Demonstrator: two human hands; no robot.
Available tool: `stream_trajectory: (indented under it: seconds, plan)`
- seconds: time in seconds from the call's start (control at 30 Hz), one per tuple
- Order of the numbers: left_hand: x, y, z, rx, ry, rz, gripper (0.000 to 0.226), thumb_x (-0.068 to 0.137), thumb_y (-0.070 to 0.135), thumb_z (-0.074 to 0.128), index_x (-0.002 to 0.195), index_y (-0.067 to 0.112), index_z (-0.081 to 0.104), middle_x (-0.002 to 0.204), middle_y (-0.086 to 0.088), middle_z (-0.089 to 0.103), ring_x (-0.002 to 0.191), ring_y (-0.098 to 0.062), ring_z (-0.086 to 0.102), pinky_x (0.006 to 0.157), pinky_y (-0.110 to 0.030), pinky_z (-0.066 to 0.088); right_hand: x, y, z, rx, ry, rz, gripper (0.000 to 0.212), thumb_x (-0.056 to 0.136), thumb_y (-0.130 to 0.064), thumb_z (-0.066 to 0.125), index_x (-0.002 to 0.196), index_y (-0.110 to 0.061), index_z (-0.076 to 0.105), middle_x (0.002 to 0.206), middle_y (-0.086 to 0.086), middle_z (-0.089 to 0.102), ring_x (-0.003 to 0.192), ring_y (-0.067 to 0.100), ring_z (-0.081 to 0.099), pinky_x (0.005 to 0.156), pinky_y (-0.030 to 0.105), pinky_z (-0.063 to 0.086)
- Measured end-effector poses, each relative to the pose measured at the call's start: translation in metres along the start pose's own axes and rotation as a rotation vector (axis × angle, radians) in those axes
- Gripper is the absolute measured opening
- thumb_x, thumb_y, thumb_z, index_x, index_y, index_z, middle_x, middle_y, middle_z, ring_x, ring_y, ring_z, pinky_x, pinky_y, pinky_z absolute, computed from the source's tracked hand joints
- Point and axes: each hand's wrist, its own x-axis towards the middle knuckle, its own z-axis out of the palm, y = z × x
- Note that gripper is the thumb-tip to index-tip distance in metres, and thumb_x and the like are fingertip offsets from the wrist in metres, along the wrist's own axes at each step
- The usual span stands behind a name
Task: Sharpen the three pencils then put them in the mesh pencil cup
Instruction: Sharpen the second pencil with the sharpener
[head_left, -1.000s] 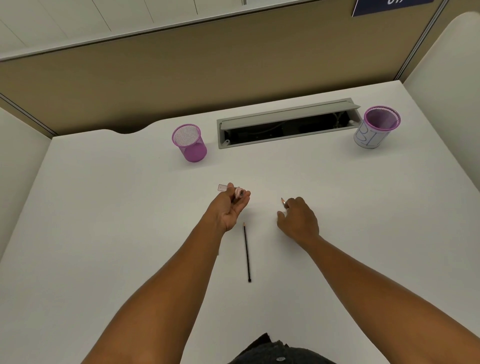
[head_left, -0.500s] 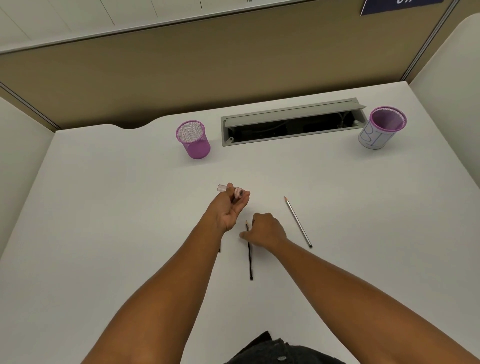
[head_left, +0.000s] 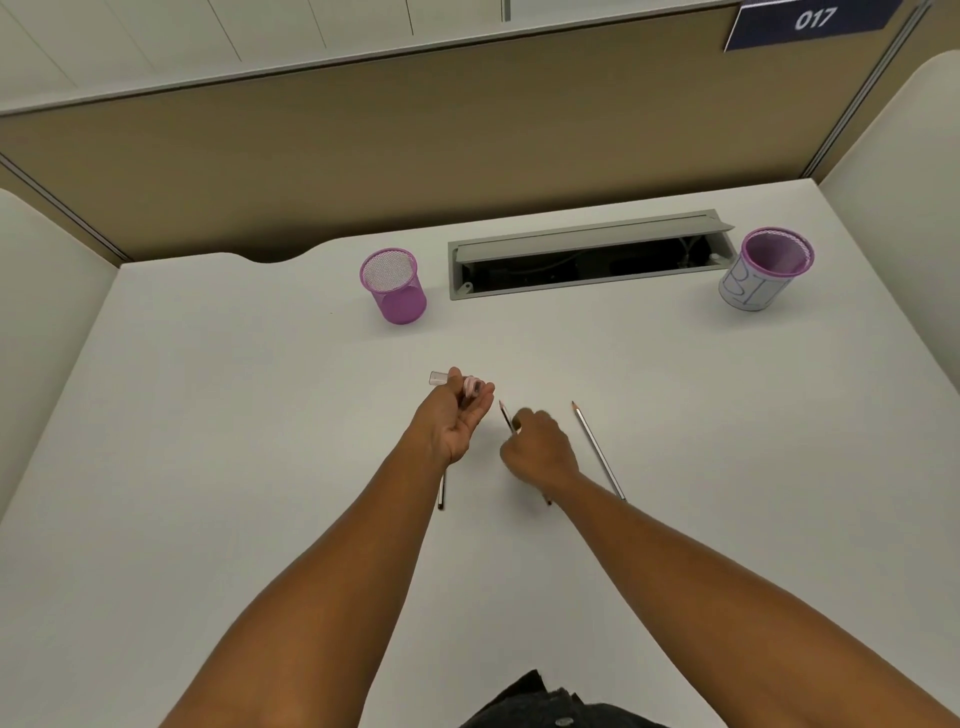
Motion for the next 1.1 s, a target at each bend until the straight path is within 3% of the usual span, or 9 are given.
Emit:
stream_trajectory:
  seconds: [0.13,0.37,0.7,0.87,0.97,1.1]
  plan:
    - [-0.002,0.002,0.004,0.047,0.005,0.041,0.03,0.099,0.029,0.051,0.088,0.002,0.056,0.088,-0.013,0.062,0.081,-0.021,0.067,0.091,-0.034,0.052,0.013,0.001,-0.028,0.041,0.15,-0.1,0.029,0.094,-0.019,0.045,0.12,-0.021,0.057,0.117,0.008,0.048,0.099,0.03,0.06,0.082,0.036,0.048]
    - [-0.009,0.005,0.013,0.067,-0.008,0.064,0.033,0.098,0.031,0.051,0.084,0.002,0.057,0.087,-0.011,0.062,0.077,-0.018,0.066,0.087,-0.033,0.054,0.018,0.003,-0.054,-0.014,0.202,-0.254,0.023,0.095,-0.027,0.051,0.113,-0.03,0.066,0.105,-0.002,0.052,0.089,0.019,0.059,0.073,0.029,0.046]
    - [-0.015,0.006,0.02,0.111,-0.044,0.096,0.028,0.095,0.028,0.057,0.099,0.001,0.06,0.088,-0.013,0.066,0.082,-0.024,0.069,0.089,-0.04,0.055,0.013,-0.009,-0.065,-0.031,0.275,-0.375,0.021,0.093,-0.028,0.058,0.103,-0.016,0.071,0.1,0.002,0.06,0.086,0.02,0.059,0.071,0.032,0.048]
    - [-0.024,0.007,0.026,0.081,-0.101,0.124,0.024,0.097,0.025,0.055,0.099,0.001,0.059,0.096,-0.016,0.065,0.095,-0.03,0.067,0.086,-0.04,0.055,0.01,-0.018,-0.07,-0.028,0.245,-0.366,0.022,0.096,-0.023,0.053,0.096,-0.01,0.071,0.091,0.006,0.063,0.08,0.023,0.059,0.07,0.036,0.051]
    - [-0.029,0.008,0.028,0.067,-0.115,0.137,0.023,0.097,0.022,0.055,0.097,0.0,0.058,0.09,-0.015,0.063,0.09,-0.029,0.066,0.086,-0.04,0.054,0.009,-0.022,-0.076,0.028,0.158,-0.306,0.022,0.094,-0.018,0.053,0.082,-0.009,0.068,0.079,0.008,0.065,0.073,0.026,0.059,0.065,0.035,0.047]
    - [-0.034,0.008,0.031,0.103,-0.088,0.167,0.023,0.098,0.022,0.053,0.103,0.0,0.056,0.083,-0.012,0.062,0.082,-0.026,0.067,0.08,-0.037,0.055,0.003,-0.025,-0.089,0.026,0.12,-0.328,0.022,0.094,-0.029,0.057,0.102,-0.011,0.067,0.094,0.004,0.069,0.082,0.023,0.062,0.071,0.035,0.05]
